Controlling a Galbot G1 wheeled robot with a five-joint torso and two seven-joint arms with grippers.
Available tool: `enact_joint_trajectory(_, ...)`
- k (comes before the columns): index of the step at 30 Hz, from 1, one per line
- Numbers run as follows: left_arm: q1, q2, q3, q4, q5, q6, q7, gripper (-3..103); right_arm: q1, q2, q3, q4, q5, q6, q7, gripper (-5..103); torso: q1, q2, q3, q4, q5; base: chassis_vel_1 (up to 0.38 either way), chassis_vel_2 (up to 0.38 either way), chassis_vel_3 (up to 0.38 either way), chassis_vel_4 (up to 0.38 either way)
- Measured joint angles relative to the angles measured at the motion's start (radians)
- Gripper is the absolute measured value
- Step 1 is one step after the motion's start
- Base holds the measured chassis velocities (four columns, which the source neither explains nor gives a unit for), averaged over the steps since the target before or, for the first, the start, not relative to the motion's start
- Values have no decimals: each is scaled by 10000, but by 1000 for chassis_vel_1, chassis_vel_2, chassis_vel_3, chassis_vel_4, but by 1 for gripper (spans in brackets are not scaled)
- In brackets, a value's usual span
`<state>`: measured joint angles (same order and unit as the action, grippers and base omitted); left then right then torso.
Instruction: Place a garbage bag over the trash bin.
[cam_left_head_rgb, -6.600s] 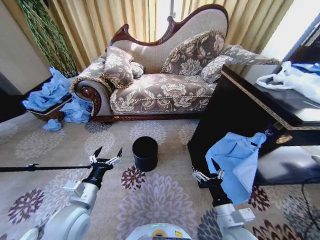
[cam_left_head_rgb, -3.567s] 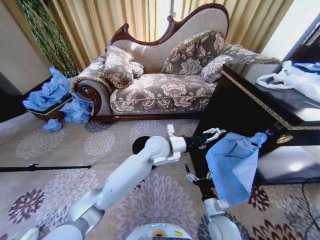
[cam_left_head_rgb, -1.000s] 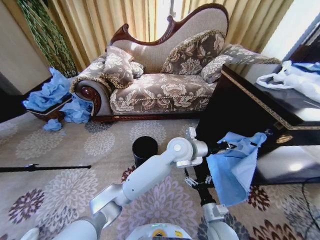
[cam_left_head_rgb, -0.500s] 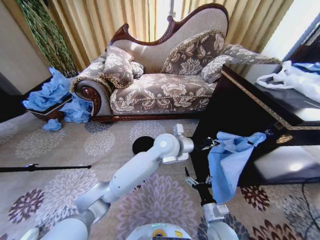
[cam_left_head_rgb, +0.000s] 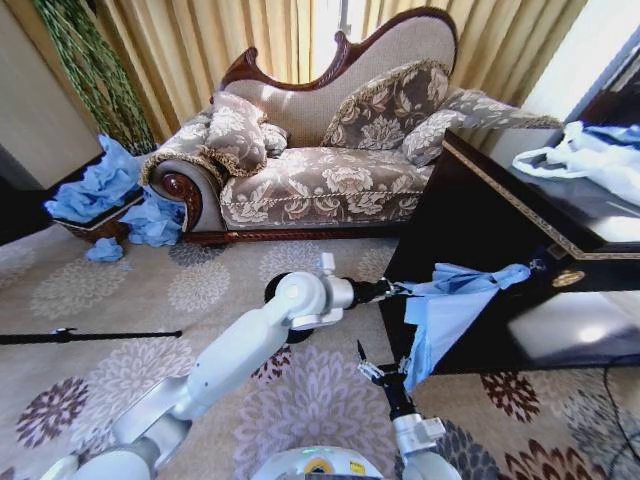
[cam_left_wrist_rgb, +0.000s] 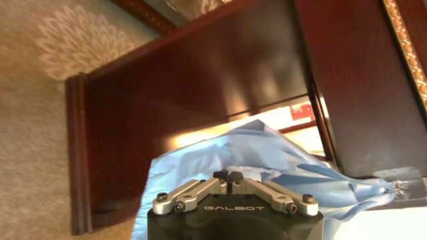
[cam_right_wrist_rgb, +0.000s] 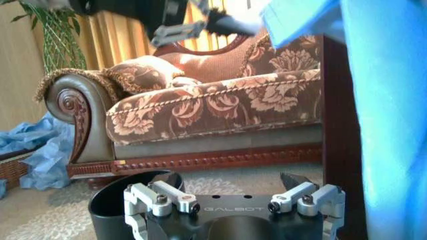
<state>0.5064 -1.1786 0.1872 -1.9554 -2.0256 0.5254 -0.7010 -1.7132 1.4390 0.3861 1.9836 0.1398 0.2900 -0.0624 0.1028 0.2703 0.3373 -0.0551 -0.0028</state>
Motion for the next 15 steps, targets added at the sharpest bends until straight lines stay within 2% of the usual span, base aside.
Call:
enact_joint_trajectory(10, 760, 1307, -725, -245, 257, 521, 690, 0, -14, 9, -160, -69, -44, 66, -40, 100, 0, 0, 0, 1, 0, 0, 0, 0, 0)
enact_joint_trajectory(13, 1119, 2011, -1160, -272, 515, 810, 1223, 0, -31, 24, -219, -93, -106, 97, -47, 100, 0, 0, 0, 1, -2, 0, 0, 0, 0)
enact_joint_trajectory(15, 1199, 2166, -1278, -279, 540, 865, 1354, 0, -40, 25, -226, -97, -114, 106, -48, 100, 0, 0, 0, 1, -1, 0, 0, 0, 0)
